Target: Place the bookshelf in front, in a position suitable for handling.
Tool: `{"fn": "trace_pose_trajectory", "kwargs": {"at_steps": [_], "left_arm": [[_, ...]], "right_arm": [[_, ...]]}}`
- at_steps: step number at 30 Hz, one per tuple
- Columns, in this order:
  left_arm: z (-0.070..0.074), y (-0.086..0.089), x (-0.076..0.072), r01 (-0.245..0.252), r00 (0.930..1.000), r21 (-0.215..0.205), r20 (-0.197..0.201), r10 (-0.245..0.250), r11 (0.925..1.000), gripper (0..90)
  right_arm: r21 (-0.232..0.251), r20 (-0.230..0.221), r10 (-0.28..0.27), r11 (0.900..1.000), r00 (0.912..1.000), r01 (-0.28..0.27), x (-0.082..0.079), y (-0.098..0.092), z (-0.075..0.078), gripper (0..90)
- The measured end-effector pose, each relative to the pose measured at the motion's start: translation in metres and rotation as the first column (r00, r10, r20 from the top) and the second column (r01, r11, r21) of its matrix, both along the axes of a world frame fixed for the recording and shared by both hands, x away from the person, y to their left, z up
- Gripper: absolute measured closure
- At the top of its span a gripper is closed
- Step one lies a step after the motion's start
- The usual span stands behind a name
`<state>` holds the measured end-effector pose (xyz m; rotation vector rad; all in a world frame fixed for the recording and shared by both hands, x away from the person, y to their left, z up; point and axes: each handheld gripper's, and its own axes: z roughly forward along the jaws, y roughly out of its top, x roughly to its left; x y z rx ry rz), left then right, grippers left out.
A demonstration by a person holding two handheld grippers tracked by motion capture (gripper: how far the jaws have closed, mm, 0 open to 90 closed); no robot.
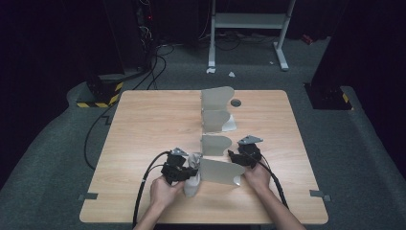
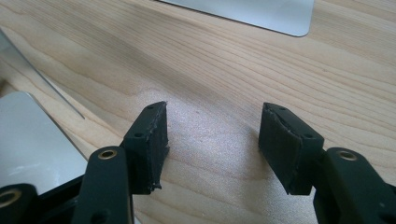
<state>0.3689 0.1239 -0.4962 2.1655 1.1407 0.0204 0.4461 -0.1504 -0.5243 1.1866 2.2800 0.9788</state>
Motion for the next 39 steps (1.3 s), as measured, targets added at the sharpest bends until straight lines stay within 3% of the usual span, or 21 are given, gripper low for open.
{"fn": "trace_pose_trajectory", "kwargs": {"at_steps": [2, 5, 10, 11, 12, 15, 19, 21, 23, 25, 28, 34, 37, 39], "left_arm": [[-0.005, 0.000, 0.000, -0.011, 0.9999, -0.026, -0.006, 0.011, 0.9996, 82.5], [0.002, 0.007, -0.002, -0.019, 0.9998, -0.086, -0.008, 0.018, 0.9961, 82.6], [0.038, 0.020, -0.015, 0.003, 0.9989, -0.174, 0.046, 0.005, 0.9847, 82.5], [0.038, 0.020, -0.015, 0.003, 0.9989, -0.174, 0.046, 0.005, 0.9847, 82.4], [0.053, 0.021, -0.019, 0.020, 0.9968, -0.194, 0.080, -0.004, 0.9808, 82.4], [0.075, 0.021, -0.021, 0.040, 0.9931, -0.236, 0.117, -0.012, 0.9709, 82.4], [0.096, 0.020, -0.017, 0.045, 0.9888, -0.234, 0.149, -0.010, 0.9712, 82.6], [0.101, 0.022, -0.013, 0.043, 0.9867, -0.250, 0.162, -0.002, 0.9674, 82.6], [0.102, 0.023, -0.010, 0.032, 0.9863, -0.258, 0.165, 0.011, 0.9657, 82.6], [0.098, 0.021, -0.007, 0.025, 0.9873, -0.245, 0.158, 0.015, 0.9693, 82.6], [0.083, 0.013, -0.003, 0.019, 0.9909, -0.180, 0.134, 0.005, 0.9835, 82.5], [0.050, 0.009, 0.009, -0.006, 0.9979, -0.134, 0.063, 0.015, 0.9910, 82.5], [0.048, 0.011, 0.011, -0.022, 0.9975, -0.139, 0.064, 0.031, 0.9901, 82.4], [0.052, 0.014, 0.011, -0.031, 0.9962, -0.165, 0.075, 0.044, 0.9858, 82.4]], "right_arm": [[0.000, 0.000, 0.000, 1.000, 1.0000, 0.000, 0.000, 0.000, 0.000, 42.6], [0.000, 0.000, 0.000, 1.000, 1.0000, 0.000, 0.000, 0.000, 0.000, 42.5], [0.000, 0.000, 0.000, 1.000, 1.0000, 0.000, 0.000, 0.000, 0.000, 42.6], [0.000, 0.000, 0.000, 1.000, 1.0000, 0.000, 0.000, 0.000, 0.000, 42.5], [0.000, 0.001, 0.000, 1.000, 1.0000, 0.000, 0.000, 0.000, 0.000, 42.5], [0.000, 0.000, 0.000, 1.000, 1.0000, 0.000, 0.000, 0.000, 0.000, 42.5], [0.000, 0.000, 0.000, 1.000, 1.0000, 0.000, 0.000, 0.000, 0.000, 42.6], [0.000, 0.000, 0.000, 1.000, 1.0000, 0.000, 0.000, 0.000, 0.000, 42.5], [0.000, 0.000, 0.000, 1.000, 1.0000, 0.000, 0.000, 0.000, 0.000, 42.5], [0.000, 0.000, 0.000, 1.000, 1.0000, 0.000, 0.000, 0.000, 0.000, 42.5], [0.000, 0.000, 0.000, 1.000, 1.0000, 0.000, 0.000, 0.000, 0.000, 42.5], [0.001, 0.000, 0.000, 1.000, 1.0000, 0.000, 0.000, 0.000, 0.000, 42.6], [0.000, 0.000, 0.000, 1.000, 1.0000, 0.000, 0.000, 0.000, 0.000, 42.5], [0.000, 0.001, 0.001, 1.000, 1.0000, -0.001, 0.000, 0.000, 0.000, 42.5]]}}
